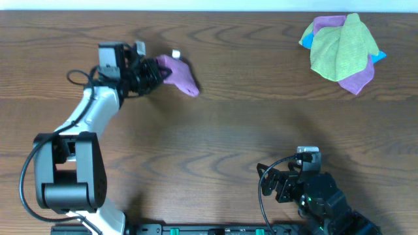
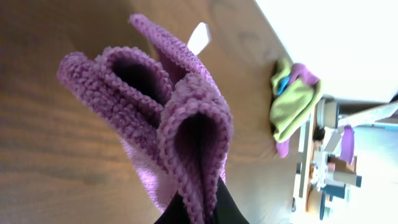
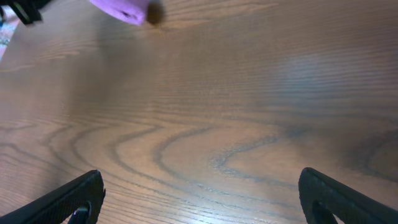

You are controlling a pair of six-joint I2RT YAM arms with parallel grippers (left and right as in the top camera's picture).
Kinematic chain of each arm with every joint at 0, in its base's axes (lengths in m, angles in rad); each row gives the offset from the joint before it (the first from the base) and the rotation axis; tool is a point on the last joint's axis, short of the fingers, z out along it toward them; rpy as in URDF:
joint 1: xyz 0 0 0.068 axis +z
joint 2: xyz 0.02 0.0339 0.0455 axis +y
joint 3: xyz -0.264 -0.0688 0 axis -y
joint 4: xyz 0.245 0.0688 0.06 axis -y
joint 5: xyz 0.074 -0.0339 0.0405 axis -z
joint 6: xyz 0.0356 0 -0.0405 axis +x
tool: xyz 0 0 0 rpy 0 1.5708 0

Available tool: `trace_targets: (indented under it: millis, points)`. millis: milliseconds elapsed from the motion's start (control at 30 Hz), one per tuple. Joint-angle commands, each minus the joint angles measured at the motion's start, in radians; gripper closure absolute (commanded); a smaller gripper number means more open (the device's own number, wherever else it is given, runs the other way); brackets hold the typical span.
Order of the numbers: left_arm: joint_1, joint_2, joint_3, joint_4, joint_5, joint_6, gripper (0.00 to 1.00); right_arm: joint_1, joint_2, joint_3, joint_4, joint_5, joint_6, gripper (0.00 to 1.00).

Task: Fold the cloth
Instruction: 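Carry the folded purple cloth with the left gripper to the top-left table area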

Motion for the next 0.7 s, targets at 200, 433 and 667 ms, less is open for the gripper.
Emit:
trace_targets:
  millis: [200, 433, 667]
  points:
    - [0.022, 0.006, 0.171, -0.016, -0.121, -0.003, 0.94, -0.005, -0.004, -0.001, 0.0, 0.013, 0.013, 0.01]
    - [0.032, 0.121, 0.32, -0.018, -0.148, 0.0, 0.95, -0.005, -0.004, -0.001, 0.0, 0.013, 0.013, 0.01]
    - [0.064, 0.288, 0.504, -0.056, -0.114, 0.001, 0.94, -0.005, -0.004, -0.001, 0.0, 0.013, 0.013, 0.01]
